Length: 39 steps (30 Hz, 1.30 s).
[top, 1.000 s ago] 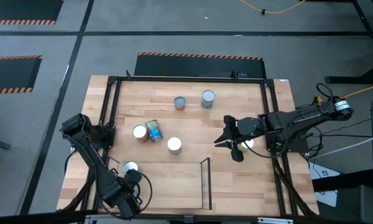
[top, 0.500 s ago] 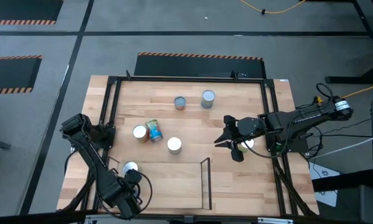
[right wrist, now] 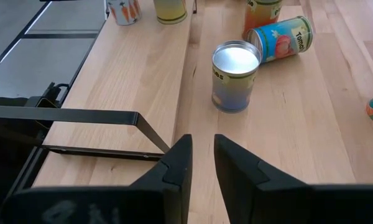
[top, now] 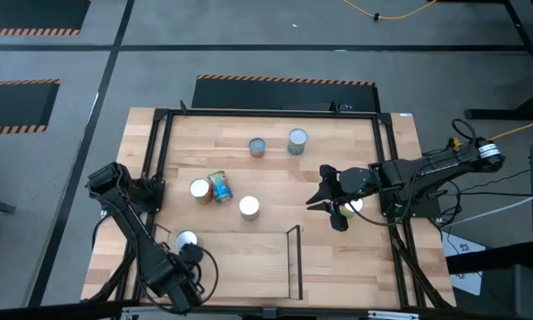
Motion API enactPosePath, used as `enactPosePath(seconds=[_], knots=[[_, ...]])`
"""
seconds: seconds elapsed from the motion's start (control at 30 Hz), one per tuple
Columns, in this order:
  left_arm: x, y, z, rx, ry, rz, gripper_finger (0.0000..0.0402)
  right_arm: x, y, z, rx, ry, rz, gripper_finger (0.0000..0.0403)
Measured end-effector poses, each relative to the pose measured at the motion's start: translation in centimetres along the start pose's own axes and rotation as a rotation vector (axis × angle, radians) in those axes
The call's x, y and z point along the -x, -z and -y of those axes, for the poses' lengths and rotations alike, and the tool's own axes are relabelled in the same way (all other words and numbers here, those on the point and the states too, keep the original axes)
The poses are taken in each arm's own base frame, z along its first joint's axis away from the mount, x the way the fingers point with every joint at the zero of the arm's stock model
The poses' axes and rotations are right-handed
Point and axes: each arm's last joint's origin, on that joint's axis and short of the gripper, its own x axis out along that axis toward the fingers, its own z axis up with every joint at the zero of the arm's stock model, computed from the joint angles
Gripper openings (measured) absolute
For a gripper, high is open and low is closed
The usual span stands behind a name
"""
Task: Pick and place cans onto a shelf
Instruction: Put the canned pineapple on the shelf
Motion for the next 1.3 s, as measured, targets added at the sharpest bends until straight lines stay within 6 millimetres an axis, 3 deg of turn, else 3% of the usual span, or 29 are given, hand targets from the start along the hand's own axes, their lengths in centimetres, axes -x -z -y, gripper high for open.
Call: enactPosePath(seconds=[0.9,1.3], knots=[[0.2,0.1,2.1,-0.032,0.225,0.054,0.0059,0.0,0.0,0.0,0.0,0.0,0.0,0.0072],[0.3,-0.5,2.1,-0.016,0.219,0.07,0.0059,0.0,0.0,0.0,-0.002,-0.001,0.0,0.0072]])
